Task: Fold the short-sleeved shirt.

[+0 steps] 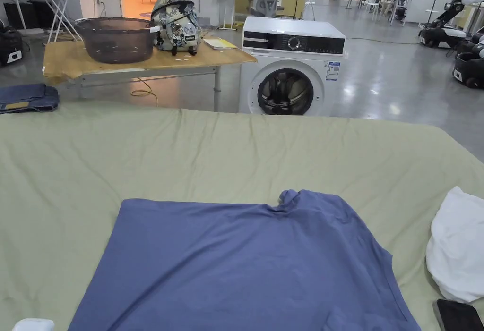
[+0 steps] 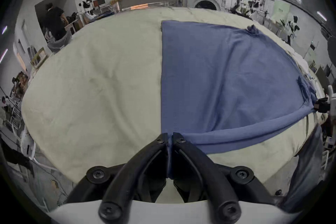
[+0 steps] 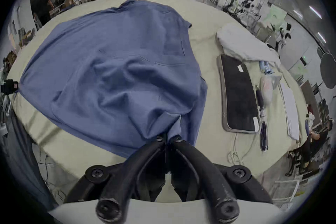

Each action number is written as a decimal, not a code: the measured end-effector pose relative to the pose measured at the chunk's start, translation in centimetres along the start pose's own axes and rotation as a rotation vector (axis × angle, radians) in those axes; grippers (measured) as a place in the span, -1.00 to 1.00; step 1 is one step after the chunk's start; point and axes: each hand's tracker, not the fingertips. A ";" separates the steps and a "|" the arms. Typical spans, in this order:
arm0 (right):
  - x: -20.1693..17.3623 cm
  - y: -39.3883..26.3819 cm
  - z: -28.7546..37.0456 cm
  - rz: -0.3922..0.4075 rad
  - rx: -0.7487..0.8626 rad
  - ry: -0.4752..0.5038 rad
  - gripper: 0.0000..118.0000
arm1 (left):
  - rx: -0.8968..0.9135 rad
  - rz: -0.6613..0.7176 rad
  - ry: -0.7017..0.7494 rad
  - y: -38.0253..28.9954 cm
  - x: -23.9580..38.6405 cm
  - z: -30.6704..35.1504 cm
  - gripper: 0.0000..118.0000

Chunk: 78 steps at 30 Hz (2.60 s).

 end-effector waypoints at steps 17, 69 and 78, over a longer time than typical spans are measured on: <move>-3.0 9.0 8.9 -0.147 0.428 0.015 0.26 | 0.317 0.095 -0.083 6.2 3.0 5.5 0.04; -7.1 6.8 6.5 -0.108 0.563 0.053 -1.00 | -0.159 0.071 0.045 1.0 1.2 0.0 -0.83; -1.8 4.6 7.0 -0.107 0.333 0.062 -0.86 | -0.139 0.084 -0.003 0.7 0.8 0.4 -0.95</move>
